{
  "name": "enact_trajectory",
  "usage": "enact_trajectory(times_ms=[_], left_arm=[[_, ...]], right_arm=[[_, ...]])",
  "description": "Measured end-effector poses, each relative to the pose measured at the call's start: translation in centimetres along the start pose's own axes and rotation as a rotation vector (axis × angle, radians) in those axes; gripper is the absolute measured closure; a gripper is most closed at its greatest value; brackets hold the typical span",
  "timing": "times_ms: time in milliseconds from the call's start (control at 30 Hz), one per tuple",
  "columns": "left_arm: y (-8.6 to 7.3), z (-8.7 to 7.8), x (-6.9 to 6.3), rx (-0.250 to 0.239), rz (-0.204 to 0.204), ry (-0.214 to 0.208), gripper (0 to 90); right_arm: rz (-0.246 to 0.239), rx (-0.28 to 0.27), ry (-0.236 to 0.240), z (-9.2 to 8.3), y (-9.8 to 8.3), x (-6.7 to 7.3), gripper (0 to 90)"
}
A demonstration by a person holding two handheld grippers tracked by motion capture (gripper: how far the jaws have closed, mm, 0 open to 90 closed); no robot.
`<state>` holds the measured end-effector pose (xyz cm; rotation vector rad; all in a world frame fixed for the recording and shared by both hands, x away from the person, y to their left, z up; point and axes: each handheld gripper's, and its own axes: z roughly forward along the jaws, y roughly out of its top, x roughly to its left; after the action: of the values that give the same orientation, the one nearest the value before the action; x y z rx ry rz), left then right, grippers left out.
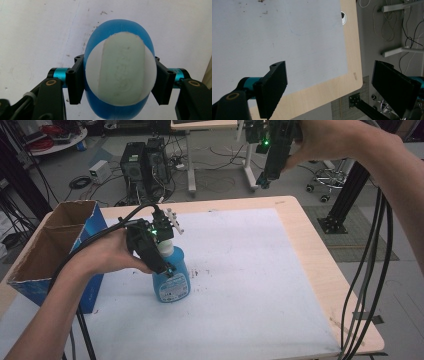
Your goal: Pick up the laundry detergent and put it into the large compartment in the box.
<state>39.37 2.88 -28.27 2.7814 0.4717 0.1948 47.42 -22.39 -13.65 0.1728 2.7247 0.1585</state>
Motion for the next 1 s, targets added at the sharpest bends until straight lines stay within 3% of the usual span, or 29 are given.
enact_trajectory(times_ms=[467, 567, 800, 1000], left_arm=[[0.1, 0.0, 0.1, 0.003, 0.001, -0.007, 38.6], [0.3, -0.2, 0.0, 0.009, 0.002, -0.032, 38.6], [1.2, -1.7, 0.0, 0.010, 0.005, -0.032, 38.6], [2.4, -4.5, 0.4, 0.016, 0.007, -0.003, 38.6]], right_arm=[[0.000, -0.004, -0.001, 0.0, 0.0, -0.1, 12.4], [0.002, -0.004, 0.000, 0.0, -0.1, -0.1, 12.4], [0.000, -0.003, -0.001, 0.0, -0.1, -0.1, 12.4], [0.001, -0.007, -0.002, -0.1, -0.2, -0.2, 12.4]])
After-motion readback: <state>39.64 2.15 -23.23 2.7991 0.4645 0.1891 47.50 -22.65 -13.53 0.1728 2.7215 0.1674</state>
